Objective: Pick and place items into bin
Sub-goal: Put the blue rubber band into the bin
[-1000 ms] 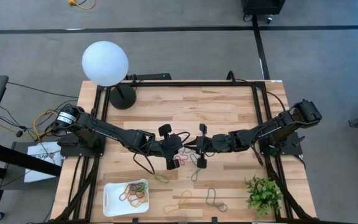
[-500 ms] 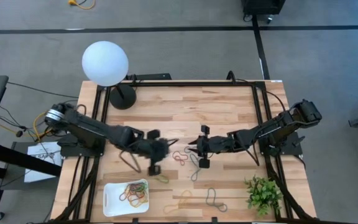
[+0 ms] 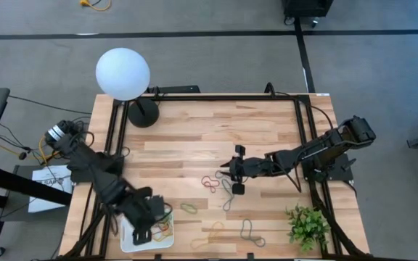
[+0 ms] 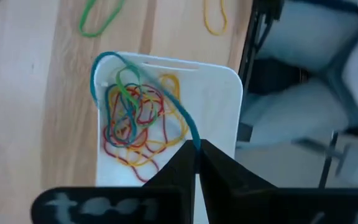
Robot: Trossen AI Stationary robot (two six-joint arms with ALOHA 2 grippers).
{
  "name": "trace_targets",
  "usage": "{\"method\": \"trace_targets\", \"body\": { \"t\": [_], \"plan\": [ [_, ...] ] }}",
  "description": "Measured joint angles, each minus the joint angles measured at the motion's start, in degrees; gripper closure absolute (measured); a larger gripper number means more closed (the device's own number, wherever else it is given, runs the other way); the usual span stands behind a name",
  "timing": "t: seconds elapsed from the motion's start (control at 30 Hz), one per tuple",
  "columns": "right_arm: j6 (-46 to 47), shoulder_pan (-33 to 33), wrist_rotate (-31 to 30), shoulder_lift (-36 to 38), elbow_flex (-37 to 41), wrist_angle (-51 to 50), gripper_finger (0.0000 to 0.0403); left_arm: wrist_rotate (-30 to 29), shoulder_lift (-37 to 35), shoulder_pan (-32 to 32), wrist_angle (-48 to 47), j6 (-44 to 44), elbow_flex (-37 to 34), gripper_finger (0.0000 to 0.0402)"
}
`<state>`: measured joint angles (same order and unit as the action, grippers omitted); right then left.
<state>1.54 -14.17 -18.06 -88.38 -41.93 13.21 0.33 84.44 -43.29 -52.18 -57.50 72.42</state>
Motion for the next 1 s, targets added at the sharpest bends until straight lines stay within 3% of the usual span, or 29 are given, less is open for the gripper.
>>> {"method": "trace_targets", "body": {
  "t": [0.23, 0.6, 0.77, 1.0],
  "plan": [
    [3.17, 1.2, 0.02, 0.0, 0.0, -1.18, 0.0302, -10.78, 0.0, -5.25, -0.78, -12.42, -0.02, 0.0386],
    [3.13, 1.26, 0.0, 0.0, 0.0, -1.62, 0.0302, -9.23, 0.0, -5.55, 0.99, -13.77, -0.07, 0.0357],
    [3.04, 1.51, 0.0, 0.0, 0.0, -3.26, 0.0302, -7.79, 0.0, -5.55, 5.14, -7.8, -0.09, 0.0359],
    [3.04, 1.92, -0.01, 0.0, 0.0, -3.51, 0.0302, -19.87, 0.02, -4.21, -5.82, -11.38, -0.09, 0.036]
  ]
}}
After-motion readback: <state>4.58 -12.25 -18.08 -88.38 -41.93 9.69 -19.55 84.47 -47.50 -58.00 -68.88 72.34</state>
